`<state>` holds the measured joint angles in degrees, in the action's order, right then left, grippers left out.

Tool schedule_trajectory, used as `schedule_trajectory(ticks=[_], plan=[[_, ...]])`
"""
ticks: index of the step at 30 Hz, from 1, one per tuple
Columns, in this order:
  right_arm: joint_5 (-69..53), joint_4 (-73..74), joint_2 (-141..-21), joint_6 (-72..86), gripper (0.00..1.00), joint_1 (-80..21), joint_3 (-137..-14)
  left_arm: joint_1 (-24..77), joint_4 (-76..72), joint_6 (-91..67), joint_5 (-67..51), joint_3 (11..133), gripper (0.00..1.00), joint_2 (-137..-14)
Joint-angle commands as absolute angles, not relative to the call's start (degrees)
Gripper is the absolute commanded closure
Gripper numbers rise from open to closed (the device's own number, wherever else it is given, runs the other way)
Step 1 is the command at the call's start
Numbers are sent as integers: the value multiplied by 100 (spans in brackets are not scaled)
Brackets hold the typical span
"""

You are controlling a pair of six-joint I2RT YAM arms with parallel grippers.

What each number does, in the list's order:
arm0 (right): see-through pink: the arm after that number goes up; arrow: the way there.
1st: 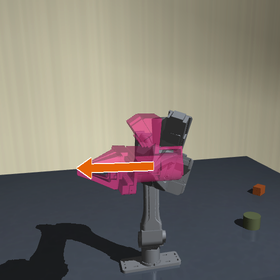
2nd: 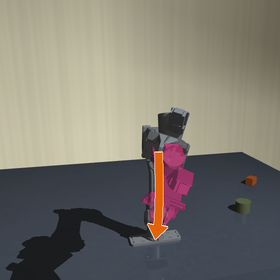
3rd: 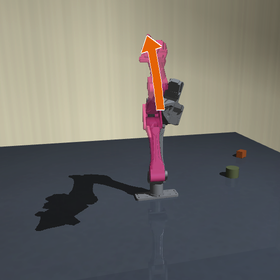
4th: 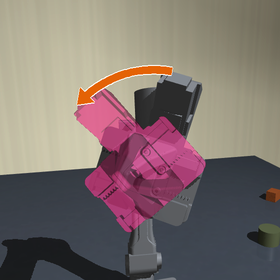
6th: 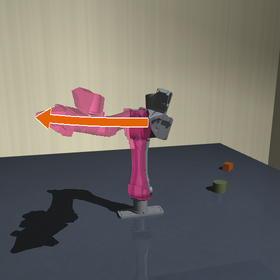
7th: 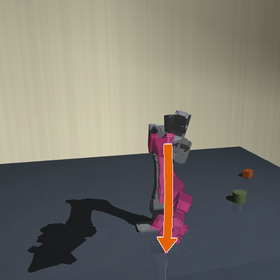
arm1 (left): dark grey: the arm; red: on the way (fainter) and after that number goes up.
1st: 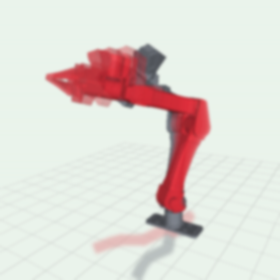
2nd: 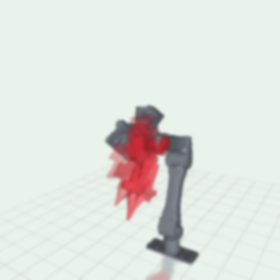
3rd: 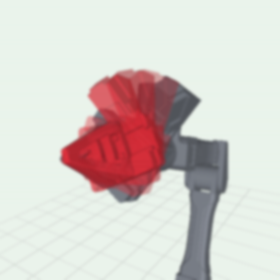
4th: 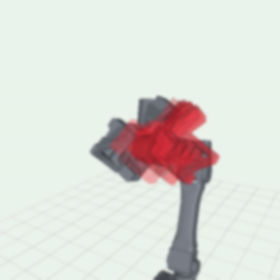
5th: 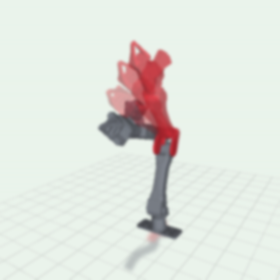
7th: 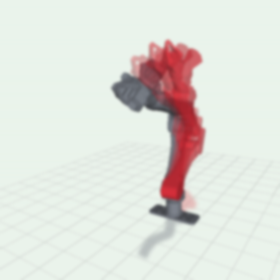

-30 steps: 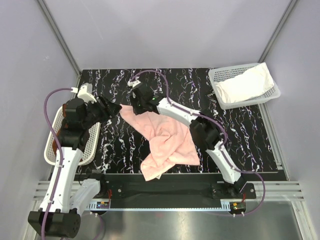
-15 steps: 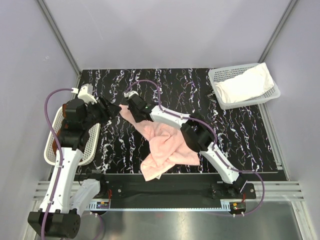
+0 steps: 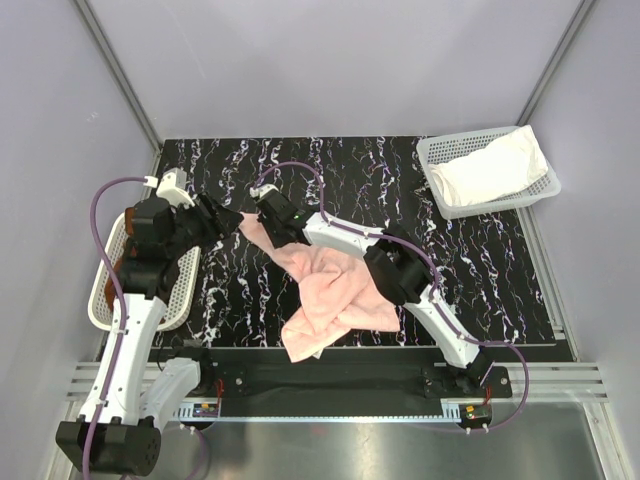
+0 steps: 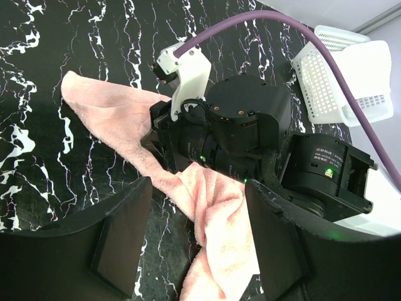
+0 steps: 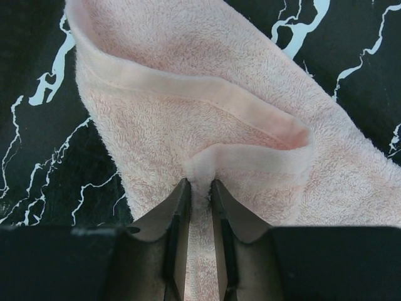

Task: Fold and stack the towels
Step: Flatten out the crumpled towel

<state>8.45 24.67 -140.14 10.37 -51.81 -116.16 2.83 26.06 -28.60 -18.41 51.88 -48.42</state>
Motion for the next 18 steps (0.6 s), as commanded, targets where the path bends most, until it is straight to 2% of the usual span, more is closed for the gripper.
schedule_trajectory(ticks=[1,5,7,10,13,14,16,18], plan=[[598,2347,-13720,1134,74,-5194,-11496,272,2364,-2892,-1846,5133,34,-4816],[536,2320,-13676,1186,73,-5186,-11487,264,2364,-2857,-1837,5115,34,-4834],[484,2320,-13632,1257,67,-5168,-11505,264,2373,-2856,-1837,5124,34,-4878],[361,2294,-13562,1345,66,-5115,-11496,272,2312,-2874,-1846,5124,34,-4913],[237,2259,-13579,1397,69,-5063,-11461,264,2285,-2909,-1881,5115,34,-4948],[263,2259,-13588,1397,74,-5063,-11444,264,2276,-2909,-1881,5107,34,-4948],[325,2259,-13605,1406,79,-5054,-11426,264,2268,-2927,-1898,5080,34,-4948],[299,2224,-13597,1432,79,-5045,-11400,264,2268,-2918,-1890,5054,34,-4931]])
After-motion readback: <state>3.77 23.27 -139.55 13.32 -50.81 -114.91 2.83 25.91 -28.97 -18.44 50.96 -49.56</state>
